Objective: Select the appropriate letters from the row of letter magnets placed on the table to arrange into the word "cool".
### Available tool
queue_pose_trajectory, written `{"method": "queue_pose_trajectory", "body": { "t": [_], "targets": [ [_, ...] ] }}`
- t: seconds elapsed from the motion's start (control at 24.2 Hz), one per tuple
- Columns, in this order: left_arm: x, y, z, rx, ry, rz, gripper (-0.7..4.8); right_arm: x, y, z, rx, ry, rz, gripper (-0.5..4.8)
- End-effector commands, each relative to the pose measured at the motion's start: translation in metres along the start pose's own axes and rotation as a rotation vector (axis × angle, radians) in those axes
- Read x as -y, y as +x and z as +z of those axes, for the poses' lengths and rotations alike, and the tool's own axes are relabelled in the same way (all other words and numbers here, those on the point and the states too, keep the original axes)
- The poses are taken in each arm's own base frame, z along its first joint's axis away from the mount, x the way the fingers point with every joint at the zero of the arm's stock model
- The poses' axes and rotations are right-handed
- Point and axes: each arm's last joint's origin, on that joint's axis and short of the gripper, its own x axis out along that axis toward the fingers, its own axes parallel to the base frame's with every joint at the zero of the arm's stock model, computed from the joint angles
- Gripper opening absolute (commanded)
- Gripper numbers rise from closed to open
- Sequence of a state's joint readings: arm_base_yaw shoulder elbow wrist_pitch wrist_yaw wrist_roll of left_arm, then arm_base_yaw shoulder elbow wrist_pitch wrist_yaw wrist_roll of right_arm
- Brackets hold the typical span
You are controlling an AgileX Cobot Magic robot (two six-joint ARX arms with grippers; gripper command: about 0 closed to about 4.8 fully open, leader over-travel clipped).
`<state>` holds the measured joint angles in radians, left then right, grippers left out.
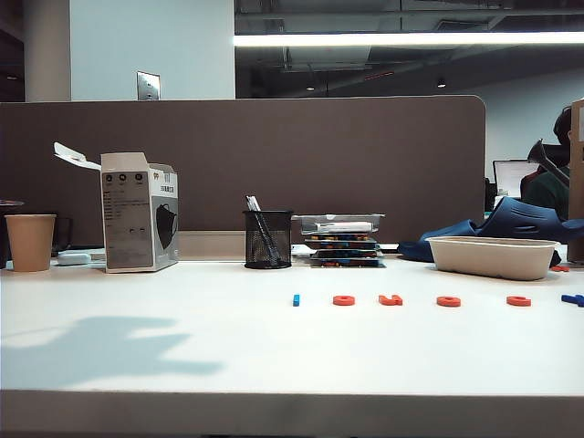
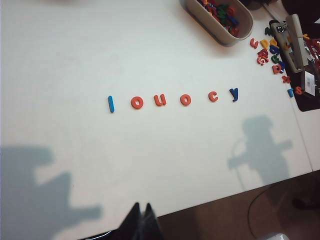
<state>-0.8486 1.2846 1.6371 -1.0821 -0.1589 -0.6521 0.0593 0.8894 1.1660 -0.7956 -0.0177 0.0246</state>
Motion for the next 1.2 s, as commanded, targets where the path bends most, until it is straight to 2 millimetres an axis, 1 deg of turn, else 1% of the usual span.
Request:
{"method": "queue_pose_trajectory", "body": {
  "t": [0.04, 0.12, 0.16, 0.21, 0.25, 0.29, 0.33, 0.37, 0.41, 0.45, 0.49, 0.66, 0.87, 0.95, 1.2],
  "targets": [
    [0.000, -0.004, 0.002, 0.031, -0.005, 0.008, -0.05, -0.006, 0.043, 0.013, -0.186, -0.005, 0.002, 1.40],
    [-0.001, -0.004, 0.002, 0.038, -0.006, 0.019, -0.05, -0.007, 0.067, 0.017, -0.258, 0.027, -0.005, 1.89],
    [-0.001, -0.004, 0.002, 0.043, -0.005, 0.026, -0.05, -0.007, 0.082, 0.019, -0.300, 0.053, -0.003, 1.99],
    [-0.001, -0.004, 0.002, 0.045, -0.005, 0.029, -0.05, -0.008, 0.109, 0.021, -0.381, 0.098, -0.008, 2.17],
    [-0.001, -0.004, 0.002, 0.046, -0.006, 0.029, -0.05, -0.009, 0.132, 0.020, -0.458, 0.114, -0.001, 2.17],
    [-0.001, -0.004, 0.002, 0.045, -0.005, 0.029, -0.05, -0.009, 0.146, 0.019, -0.504, 0.118, 0.005, 2.18],
    [-0.001, -0.004, 0.002, 0.045, -0.005, 0.029, -0.05, -0.010, 0.167, 0.016, -0.569, 0.120, 0.010, 2.35],
    [-0.001, -0.004, 0.002, 0.045, -0.005, 0.029, -0.05, -0.016, 0.187, 0.012, -0.623, 0.106, 0.013, 2.54],
    [-0.001, -0.004, 0.002, 0.045, -0.005, 0.029, -0.05, -0.018, 0.199, 0.009, -0.655, 0.101, 0.013, 2.54],
    [-0.001, -0.004, 0.002, 0.046, -0.005, 0.028, -0.05, -0.019, 0.216, 0.003, -0.702, 0.099, 0.009, 2.54],
    [-0.001, -0.004, 0.002, 0.045, -0.005, 0.029, -0.05, -0.022, 0.226, -0.002, -0.728, 0.091, 0.008, 2.54],
    [-0.001, -0.004, 0.002, 0.045, -0.005, 0.029, -0.05, -0.029, 0.255, -0.020, -0.798, 0.060, 0.018, 2.53],
    [-0.001, -0.004, 0.002, 0.044, -0.005, 0.029, -0.05, -0.032, 0.282, -0.040, -0.857, 0.034, 0.020, 2.53],
    [-0.001, -0.004, 0.002, 0.044, 0.001, 0.029, -0.05, -0.031, 0.290, -0.046, -0.864, 0.016, 0.023, 2.53],
    [-0.001, -0.004, 0.002, 0.044, 0.029, 0.030, -0.05, -0.031, 0.297, -0.050, -0.861, 0.007, 0.004, 2.52]
  ]
}}
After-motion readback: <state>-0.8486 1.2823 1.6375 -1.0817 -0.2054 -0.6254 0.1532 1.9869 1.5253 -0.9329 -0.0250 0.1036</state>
